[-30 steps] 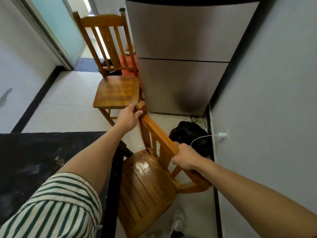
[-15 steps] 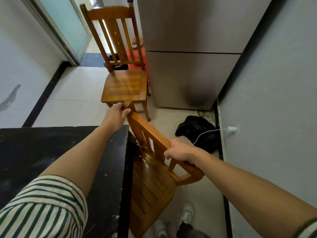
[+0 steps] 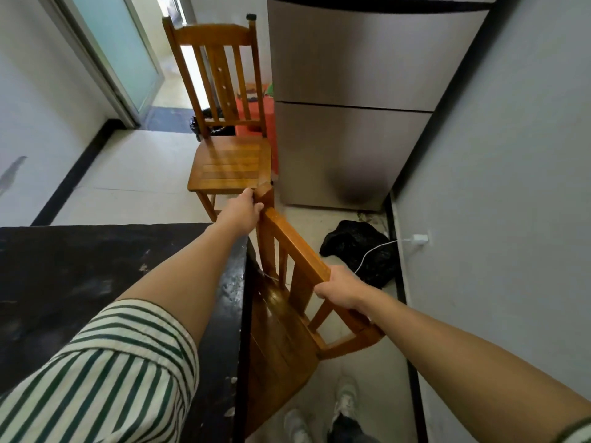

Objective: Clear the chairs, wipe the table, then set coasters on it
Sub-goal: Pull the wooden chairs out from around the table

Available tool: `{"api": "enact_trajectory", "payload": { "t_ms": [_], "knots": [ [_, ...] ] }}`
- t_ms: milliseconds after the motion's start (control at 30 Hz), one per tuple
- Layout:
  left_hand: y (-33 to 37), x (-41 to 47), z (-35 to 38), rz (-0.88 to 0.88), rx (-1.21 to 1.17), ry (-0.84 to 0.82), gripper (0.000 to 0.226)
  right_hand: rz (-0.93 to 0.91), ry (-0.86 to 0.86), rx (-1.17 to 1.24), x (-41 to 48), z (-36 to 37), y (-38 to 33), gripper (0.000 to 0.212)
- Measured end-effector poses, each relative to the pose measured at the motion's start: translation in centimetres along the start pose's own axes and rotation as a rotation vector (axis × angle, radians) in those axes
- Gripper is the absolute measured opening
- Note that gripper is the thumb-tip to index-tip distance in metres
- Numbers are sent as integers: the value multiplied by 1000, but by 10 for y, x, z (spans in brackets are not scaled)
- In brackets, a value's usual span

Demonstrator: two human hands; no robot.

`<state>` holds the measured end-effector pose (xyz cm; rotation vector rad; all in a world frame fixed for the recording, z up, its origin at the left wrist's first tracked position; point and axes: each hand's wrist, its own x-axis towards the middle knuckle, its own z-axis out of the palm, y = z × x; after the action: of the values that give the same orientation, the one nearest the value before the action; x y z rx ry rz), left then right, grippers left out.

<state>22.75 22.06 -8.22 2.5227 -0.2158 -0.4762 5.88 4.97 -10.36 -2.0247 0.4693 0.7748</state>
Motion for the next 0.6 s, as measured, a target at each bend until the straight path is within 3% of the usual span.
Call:
{"api": "enact_trajectory", "payload": {
  "t_ms": [67,233,400,600],
  "knots": [
    [-1,-15,-1,-9,32,-9,31,-1,107,-76,-2,5,3,24],
    [-22,-69,-10,-33,91,-44,29,-34,300,-490,-24,12,3,35],
    [-41,-142,-18,-102,84,9,28,-295,527,-775,-60,20,-5,46],
    [-75,-267,-7,-172,84,105,18,-534,463,-914,-110,70,0,31]
  ]
}}
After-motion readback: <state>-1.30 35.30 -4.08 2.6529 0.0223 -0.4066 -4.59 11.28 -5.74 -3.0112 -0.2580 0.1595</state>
